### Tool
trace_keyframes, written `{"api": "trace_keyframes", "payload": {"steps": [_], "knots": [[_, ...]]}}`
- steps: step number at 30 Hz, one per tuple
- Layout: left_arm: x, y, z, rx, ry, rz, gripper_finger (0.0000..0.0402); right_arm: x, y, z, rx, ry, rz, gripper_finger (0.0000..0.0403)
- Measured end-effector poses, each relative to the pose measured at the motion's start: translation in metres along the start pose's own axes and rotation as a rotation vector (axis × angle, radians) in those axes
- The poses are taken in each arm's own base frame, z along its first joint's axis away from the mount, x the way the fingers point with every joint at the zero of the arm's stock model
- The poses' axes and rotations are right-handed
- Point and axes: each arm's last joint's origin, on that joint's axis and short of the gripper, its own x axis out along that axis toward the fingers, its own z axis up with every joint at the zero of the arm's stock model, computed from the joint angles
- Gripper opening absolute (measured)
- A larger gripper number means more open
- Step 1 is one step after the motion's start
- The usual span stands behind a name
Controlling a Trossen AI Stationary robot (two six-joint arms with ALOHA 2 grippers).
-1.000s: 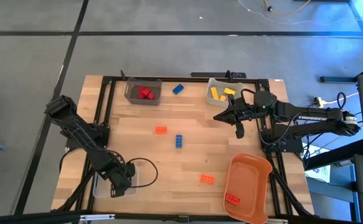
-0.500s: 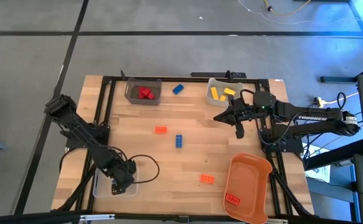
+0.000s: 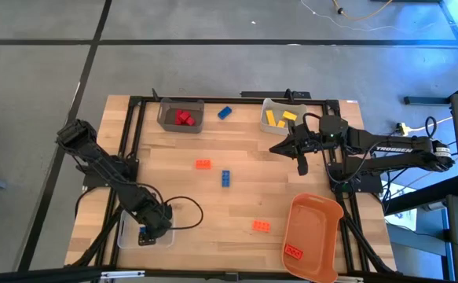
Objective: Sort & place blocks by color
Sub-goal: Put the bottom left blue game piece into the transparent bin
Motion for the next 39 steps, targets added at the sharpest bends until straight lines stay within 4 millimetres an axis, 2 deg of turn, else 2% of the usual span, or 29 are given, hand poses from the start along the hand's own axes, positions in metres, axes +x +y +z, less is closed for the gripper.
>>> {"api": "trace_keyframes", "payload": {"steps": [7,16,23,27,30,35,39], "knots": [[0.000,0.000,-0.001,0.013,-0.008,0.013,0.0341,0.000,0.000,0.000,0.000,0.000,0.000,0.0000],[0.000,0.008,-0.006,0.026,0.013,0.124,0.0394,0.000,0.000,0.000,0.000,-0.001,0.000,0.0000],[0.001,0.011,-0.002,0.041,0.041,0.107,0.0399,0.000,0.000,0.000,0.000,-0.001,0.000,0.0000],[-0.015,0.010,0.003,0.015,0.035,0.039,0.0396,0.000,0.000,0.000,0.000,-0.001,0.000,0.0000],[-0.031,0.010,-0.001,0.022,0.000,0.029,0.0399,0.000,0.000,0.000,0.001,-0.003,-0.012,0.0000],[-0.050,0.017,-0.006,-0.072,-0.091,0.046,0.0396,0.000,0.000,0.000,0.001,-0.003,-0.013,0.0000],[-0.065,0.023,0.001,-0.116,-0.163,-0.031,0.0396,0.000,0.000,0.000,0.000,-0.004,-0.016,0.0000]]}}
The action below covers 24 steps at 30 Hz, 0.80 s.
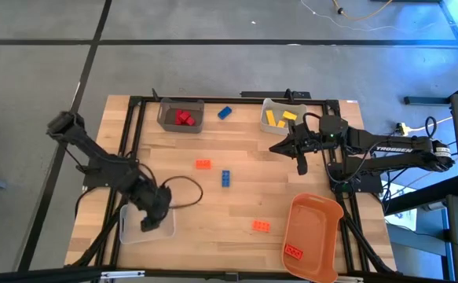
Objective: Sort & place blocks by color
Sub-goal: Put the bottom left blue game piece into the transparent bin
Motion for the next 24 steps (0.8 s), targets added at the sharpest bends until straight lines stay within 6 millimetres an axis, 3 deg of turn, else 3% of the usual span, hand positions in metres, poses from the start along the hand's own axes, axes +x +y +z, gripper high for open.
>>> {"api": "trace_keyframes", "payload": {"steps": [7,24], "knots": [[-0.005,0.013,0.018,0.027,-0.075,0.035,0.0393,0.000,0.000,0.000,0.000,0.000,0.000,0.0000],[0.050,0.020,0.042,0.176,0.104,0.215,0.0392,0.000,0.000,0.000,0.000,-0.001,-0.003,0.0000]]}}
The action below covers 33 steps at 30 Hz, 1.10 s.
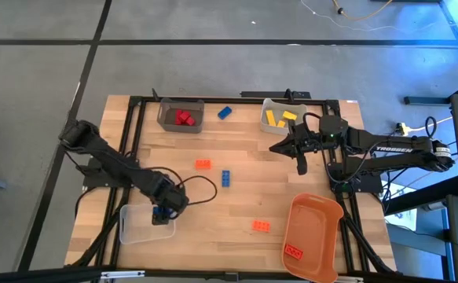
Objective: Sort & place blocks by color
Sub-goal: Put the bottom left blue game piece into the transparent bin
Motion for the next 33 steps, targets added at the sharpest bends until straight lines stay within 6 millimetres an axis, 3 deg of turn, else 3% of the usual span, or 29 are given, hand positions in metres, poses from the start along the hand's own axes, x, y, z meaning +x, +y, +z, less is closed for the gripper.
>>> {"api": "trace_keyframes", "payload": {"steps": [7,16,21,26,33], "knots": [[0.001,0.012,0.009,-0.035,0.008,0.003,0.0392,0.000,0.000,0.000,0.000,0.000,0.000,0.0000],[-0.038,0.033,0.007,-0.096,-0.194,-0.041,0.0392,0.000,0.000,0.000,0.006,-0.003,-0.011,0.0000],[-0.057,0.038,0.005,-0.107,-0.348,-0.042,0.0392,0.007,0.000,0.007,0.142,-0.083,0.025,0.0000],[-0.071,0.039,-0.005,-0.086,-0.418,-0.049,0.0392,0.039,0.004,0.001,0.249,-0.078,0.167,0.0000],[-0.071,0.028,-0.028,-0.086,-0.341,-0.032,0.0392,0.112,0.014,-0.014,0.254,0.103,0.301,0.0000]]}}
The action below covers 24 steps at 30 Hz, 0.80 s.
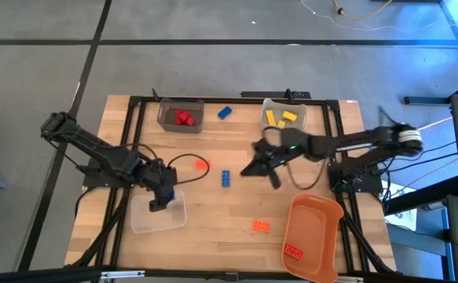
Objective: Sort & place blocks by color
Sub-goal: Put the bottom left blue game piece into the transparent bin
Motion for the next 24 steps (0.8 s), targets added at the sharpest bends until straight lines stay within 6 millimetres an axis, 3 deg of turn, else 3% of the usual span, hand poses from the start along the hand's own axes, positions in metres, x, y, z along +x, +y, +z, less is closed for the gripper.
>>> {"api": "trace_keyframes", "payload": {"steps": [9,15,24], "knots": [[0.001,-0.013,-0.010,-0.071,-0.008,0.012,0.0392,0.091,-0.031,0.008,-0.114,0.087,0.028,0.0000],[0.001,-0.011,-0.009,-0.034,-0.047,0.062,0.0392,0.146,-0.026,0.008,-0.098,0.074,0.058,0.0000],[0.001,-0.012,0.000,0.018,-0.130,0.049,0.0392,0.208,-0.020,-0.005,0.005,-0.017,-0.113,0.0000]]}}
